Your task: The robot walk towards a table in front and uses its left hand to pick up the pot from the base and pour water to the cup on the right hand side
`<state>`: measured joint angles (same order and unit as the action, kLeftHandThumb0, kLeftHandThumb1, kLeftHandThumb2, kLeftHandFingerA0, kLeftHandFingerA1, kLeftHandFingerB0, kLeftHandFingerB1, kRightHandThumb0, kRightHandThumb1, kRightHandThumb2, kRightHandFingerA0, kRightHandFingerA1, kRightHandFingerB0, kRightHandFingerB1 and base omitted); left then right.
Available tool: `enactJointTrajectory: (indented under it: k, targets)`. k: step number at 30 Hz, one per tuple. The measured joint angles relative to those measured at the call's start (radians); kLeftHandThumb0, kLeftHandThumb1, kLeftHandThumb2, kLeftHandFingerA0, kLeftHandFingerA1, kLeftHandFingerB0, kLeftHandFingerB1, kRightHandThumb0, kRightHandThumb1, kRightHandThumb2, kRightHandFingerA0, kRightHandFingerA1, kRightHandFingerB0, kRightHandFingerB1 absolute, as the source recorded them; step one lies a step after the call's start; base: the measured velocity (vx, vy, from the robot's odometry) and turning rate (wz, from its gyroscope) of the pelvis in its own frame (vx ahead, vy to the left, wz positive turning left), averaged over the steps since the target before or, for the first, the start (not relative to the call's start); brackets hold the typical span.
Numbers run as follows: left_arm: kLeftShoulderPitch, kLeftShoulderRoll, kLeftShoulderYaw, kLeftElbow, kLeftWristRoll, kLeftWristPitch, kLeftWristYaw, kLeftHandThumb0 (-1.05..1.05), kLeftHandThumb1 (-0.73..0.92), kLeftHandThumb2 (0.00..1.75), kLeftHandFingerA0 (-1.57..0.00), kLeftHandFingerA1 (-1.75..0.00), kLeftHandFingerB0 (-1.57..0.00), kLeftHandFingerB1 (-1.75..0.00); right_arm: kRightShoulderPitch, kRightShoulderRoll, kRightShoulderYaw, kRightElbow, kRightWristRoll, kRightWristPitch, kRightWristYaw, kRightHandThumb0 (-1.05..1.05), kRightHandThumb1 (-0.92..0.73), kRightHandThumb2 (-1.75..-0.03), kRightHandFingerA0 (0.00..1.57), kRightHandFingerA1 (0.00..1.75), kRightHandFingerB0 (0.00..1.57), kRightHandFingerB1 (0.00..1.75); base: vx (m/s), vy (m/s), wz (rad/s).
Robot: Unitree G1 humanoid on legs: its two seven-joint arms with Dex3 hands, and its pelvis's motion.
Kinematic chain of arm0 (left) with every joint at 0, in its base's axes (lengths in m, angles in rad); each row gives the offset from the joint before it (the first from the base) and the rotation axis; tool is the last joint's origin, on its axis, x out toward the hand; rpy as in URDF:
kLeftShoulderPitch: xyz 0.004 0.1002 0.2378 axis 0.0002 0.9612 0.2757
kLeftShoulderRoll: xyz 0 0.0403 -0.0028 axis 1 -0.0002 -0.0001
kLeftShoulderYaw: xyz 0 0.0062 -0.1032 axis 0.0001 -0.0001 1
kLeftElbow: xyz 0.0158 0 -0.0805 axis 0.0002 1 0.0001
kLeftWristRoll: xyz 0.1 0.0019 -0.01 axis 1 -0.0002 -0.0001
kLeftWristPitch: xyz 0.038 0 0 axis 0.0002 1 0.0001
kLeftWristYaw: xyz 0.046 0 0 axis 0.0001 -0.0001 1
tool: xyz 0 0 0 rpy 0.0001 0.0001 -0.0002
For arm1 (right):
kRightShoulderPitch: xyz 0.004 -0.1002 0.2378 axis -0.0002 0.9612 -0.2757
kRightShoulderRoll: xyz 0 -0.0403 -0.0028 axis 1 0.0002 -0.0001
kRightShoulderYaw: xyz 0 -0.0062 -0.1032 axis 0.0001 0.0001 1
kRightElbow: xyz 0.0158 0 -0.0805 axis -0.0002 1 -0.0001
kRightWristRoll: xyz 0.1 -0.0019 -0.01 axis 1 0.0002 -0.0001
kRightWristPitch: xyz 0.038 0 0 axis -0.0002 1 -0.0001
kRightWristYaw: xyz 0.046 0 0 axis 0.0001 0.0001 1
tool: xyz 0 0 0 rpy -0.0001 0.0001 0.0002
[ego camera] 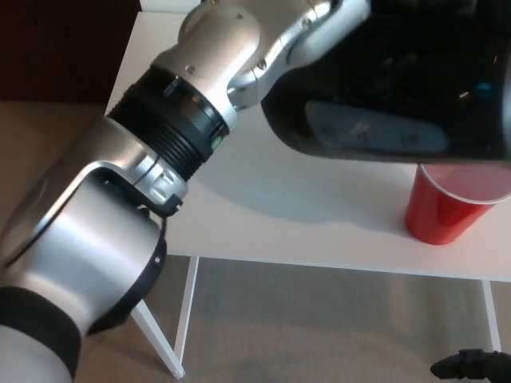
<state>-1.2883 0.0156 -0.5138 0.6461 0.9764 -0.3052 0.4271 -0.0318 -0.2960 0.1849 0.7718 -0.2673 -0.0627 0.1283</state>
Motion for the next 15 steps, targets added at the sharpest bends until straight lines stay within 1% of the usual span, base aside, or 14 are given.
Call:
enactJointTrajectory:
  k: [1, 2, 4, 5, 7, 8, 10, 11, 12, 15]
  targets:
    - [0.0, -0.005, 0.03, 0.0, -0.014, 0.008, -0.009, -0.15, 0.78, 0.69, -1.05, -1.25, -0.8, -0.95, -0.001, 0.0, 0.0, 0.0, 0.0, 0.0, 0.0, -0.36, -0.62, -0.58, 0.75, 0.61, 0.55, 0.47, 0.0, 0.0, 0.0]
    - [0.0, -0.009, 0.056, 0.001, -0.025, 0.015, -0.017, -0.13, 0.76, 0.7, -1.1, -1.23, -0.78, -0.98, -0.002, 0.0, 0.0, 0.0, 0.0, 0.0, 0.0, -0.37, -0.61, -0.58, 0.75, 0.61, 0.57, 0.48, 0.0, 0.0, 0.0]
    - [0.0, -0.013, 0.108, 0.001, -0.052, 0.03, -0.034, -0.11, 0.73, 0.71, -1.1, -1.21, -0.8, -0.99, -0.003, 0.0, 0.0, 0.0, 0.0, 0.0, 0.0, -0.37, -0.61, -0.58, 0.73, 0.6, 0.57, 0.49, 0.0, 0.0, 0.0]
    - [0.0, -0.014, 0.128, 0.002, -0.061, 0.035, -0.04, -0.08, 0.7, 0.78, -1.07, -1.28, -0.81, -1.06, -0.004, 0.001, 0.0, 0.0, 0.0, 0.0, 0.0, -0.36, -0.61, -0.58, 0.73, 0.6, 0.56, 0.49, 0.0, 0.0, 0.0]
    - [0.0, -0.015, 0.186, 0.005, -0.09, 0.052, -0.058, -0.1, 0.7, 0.81, -1.07, -1.28, -0.79, -1.07, -0.005, 0.001, 0.0, 0.0, 0.0, -0.001, 0.0, -0.35, -0.61, -0.58, 0.73, 0.6, 0.56, 0.48, 0.0, 0.0, 0.0]
    - [0.0, -0.015, 0.211, 0.006, -0.103, 0.059, -0.065, -0.09, 0.69, 0.82, -1.03, -1.32, -0.78, -1.02, -0.005, 0.002, 0.0, 0.0, 0.0, -0.001, 0.0, -0.35, -0.62, -0.58, 0.73, 0.59, 0.56, 0.48, 0.0, 0.0, 0.0]
    - [0.0, -0.015, 0.267, 0.009, -0.133, 0.077, -0.082, -0.09, 0.69, 0.82, -1.03, -1.32, -0.78, -1.02, -0.006, 0.003, 0.0, 0.0, 0.0, -0.001, 0.0, -0.35, -0.62, -0.58, 0.73, 0.59, 0.56, 0.48, 0.0, 0.0, 0.0]
    - [0.0, -0.014, 0.285, 0.01, -0.141, 0.083, -0.087, -0.08, 0.69, 0.84, -1.0, -1.36, -0.78, -1.04, -0.007, 0.004, 0.0, 0.0, 0.0, -0.001, 0.0, -0.36, -0.62, -0.58, 0.75, 0.61, 0.56, 0.48, 0.0, 0.0, 0.0]
    - [0.0, -0.014, 0.313, 0.012, -0.155, 0.093, -0.096, -0.06, 0.71, 0.76, -1.1, -1.23, -0.82, -1.0, -0.007, 0.005, 0.0, 0.0, 0.0, -0.001, 0.0, -0.36, -0.62, -0.58, 0.75, 0.6, 0.56, 0.47, 0.0, 0.0, 0.0]
    - [0.011, -0.011, 0.402, 0.015, -0.197, 0.125, -0.121, -0.06, 0.71, 0.75, -1.13, -1.19, -0.84, -1.02, -0.007, 0.008, 0.0, 0.0, 0.0, -0.001, 0.001, -0.35, -0.62, -0.58, 0.74, 0.6, 0.56, 0.47, 0.0, 0.0, 0.0]
